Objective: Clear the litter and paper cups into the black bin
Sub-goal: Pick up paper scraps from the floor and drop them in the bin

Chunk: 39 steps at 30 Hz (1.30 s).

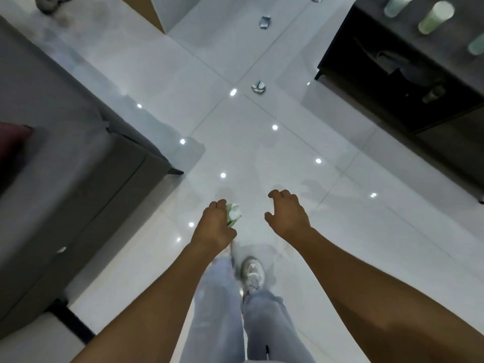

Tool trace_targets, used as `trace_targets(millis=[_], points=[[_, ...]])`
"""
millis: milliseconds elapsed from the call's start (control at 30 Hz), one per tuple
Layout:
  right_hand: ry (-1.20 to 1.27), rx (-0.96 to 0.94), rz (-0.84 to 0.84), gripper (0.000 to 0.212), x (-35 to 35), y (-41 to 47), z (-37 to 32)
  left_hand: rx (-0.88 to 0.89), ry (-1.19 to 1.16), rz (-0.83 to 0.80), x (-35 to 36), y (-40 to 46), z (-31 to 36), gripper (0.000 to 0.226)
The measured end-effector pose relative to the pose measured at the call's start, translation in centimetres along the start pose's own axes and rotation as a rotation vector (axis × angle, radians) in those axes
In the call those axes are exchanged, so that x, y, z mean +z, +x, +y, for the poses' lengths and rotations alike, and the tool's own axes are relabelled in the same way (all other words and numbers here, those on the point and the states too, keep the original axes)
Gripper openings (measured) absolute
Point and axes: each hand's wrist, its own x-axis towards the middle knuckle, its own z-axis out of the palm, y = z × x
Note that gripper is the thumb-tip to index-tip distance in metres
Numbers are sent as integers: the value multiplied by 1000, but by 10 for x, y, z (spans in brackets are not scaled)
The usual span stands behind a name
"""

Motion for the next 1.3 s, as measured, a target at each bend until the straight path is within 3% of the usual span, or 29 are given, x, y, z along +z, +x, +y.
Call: trace_targets(millis=[100,567,1300], points=[[51,16,14,48,-20,37,-15,37,28,-2,-30,39,13,64],[210,82,21,51,-145,263,-94,65,81,-15,-200,267,72,56],[221,149,-72,56,-288,591,-34,42,105,-62,-294,587,220,59]])
